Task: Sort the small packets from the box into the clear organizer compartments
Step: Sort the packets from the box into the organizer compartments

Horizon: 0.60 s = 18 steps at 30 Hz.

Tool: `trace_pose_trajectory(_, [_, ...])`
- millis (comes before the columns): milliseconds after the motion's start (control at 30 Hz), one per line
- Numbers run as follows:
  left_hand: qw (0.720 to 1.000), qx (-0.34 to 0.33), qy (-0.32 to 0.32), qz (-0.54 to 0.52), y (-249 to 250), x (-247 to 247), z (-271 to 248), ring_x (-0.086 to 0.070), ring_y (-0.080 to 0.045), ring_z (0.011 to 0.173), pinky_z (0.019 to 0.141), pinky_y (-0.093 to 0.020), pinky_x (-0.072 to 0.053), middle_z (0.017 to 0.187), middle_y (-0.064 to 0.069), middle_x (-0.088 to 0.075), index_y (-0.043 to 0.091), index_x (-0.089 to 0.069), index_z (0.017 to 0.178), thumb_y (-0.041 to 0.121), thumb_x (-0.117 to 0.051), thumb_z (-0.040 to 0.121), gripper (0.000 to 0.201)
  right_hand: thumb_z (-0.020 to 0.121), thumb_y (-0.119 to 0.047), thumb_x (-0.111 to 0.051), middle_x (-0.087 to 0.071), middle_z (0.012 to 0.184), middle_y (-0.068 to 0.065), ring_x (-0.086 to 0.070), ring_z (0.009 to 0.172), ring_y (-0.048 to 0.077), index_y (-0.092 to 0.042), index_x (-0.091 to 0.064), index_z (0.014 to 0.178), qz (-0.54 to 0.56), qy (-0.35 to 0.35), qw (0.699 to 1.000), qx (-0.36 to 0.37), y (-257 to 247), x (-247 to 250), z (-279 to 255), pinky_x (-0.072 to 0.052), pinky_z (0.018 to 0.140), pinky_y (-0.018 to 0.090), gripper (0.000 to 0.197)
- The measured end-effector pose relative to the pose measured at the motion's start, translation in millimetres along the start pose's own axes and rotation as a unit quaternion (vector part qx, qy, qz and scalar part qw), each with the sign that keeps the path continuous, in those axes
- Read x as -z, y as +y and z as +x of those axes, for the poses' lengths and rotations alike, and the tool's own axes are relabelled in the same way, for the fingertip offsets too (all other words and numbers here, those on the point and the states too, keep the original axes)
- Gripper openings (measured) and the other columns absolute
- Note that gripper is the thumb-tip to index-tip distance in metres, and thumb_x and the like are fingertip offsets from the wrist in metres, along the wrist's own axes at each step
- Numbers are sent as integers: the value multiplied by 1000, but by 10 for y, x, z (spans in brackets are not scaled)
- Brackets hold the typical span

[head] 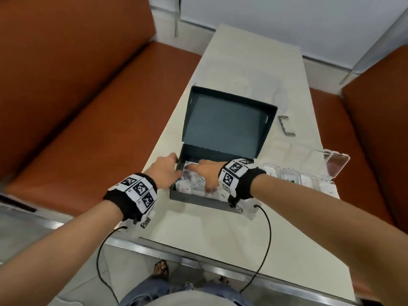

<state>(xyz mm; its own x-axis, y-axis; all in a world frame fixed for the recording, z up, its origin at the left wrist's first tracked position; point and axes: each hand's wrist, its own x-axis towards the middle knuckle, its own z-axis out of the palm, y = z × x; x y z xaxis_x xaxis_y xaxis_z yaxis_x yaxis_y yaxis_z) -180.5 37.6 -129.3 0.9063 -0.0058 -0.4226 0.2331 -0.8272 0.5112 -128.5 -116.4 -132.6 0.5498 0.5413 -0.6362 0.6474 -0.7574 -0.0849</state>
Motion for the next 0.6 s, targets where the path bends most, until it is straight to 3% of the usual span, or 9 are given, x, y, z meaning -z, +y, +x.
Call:
trace_pose_trajectory(167, [999, -14, 21, 22, 1, -86, 11, -52, -34, 83, 67, -36, -37, 108, -22, -58, 3, -41, 118, 17, -50, 96, 26, 72, -3, -75, -46, 111, 9, -55, 103, 28, -17, -41, 137, 24, -25, 999, -27, -62, 74, 79, -48, 72, 32, 75])
trace_pose_trajectory(333, [999, -19, 28, 6, -12, -155, -3, -45, -31, 81, 69, -37, -34, 110, -23, -56, 3, -39, 119, 13, -46, 96, 26, 79, 2, -67, -59, 108, 3, -61, 93, 24, -22, -50, 130, 107, -37, 992, -57, -16, 76, 102, -54, 86, 36, 59])
trace_pose_trajectory(400, [999, -19, 30, 3, -20, -170, 2, -45, -30, 81, 69, -37, -34, 110, -22, -55, 4, -38, 120, 12, -45, 96, 26, 80, -3, -68, -60, 103, 4, -63, 87, 23, -21, -53, 126, 174, -56, 981, -71, -5, 66, 119, -56, 86, 37, 52])
trace_pose_trajectory(533, [999, -19, 34, 0, -29, -191, 26, -46, -31, 79, 68, -37, -35, 108, -22, -56, 4, -37, 119, 12, -45, 96, 26, 78, -18, -76, -65, 88, 10, -59, 66, 22, -20, -60, 110, 235, -58, 968, -67, -38, 27, 143, -54, 72, 31, 36])
trace_pose_trajectory(600, [999, -18, 35, -2, -30, -204, 39, -46, -32, 80, 69, -38, -36, 109, -23, -56, 4, -36, 120, 12, -45, 96, 27, 78, -19, -77, -63, 89, 9, -56, 60, 21, -20, -61, 102, 238, -47, 967, -74, -68, 4, 150, -52, 66, 30, 29])
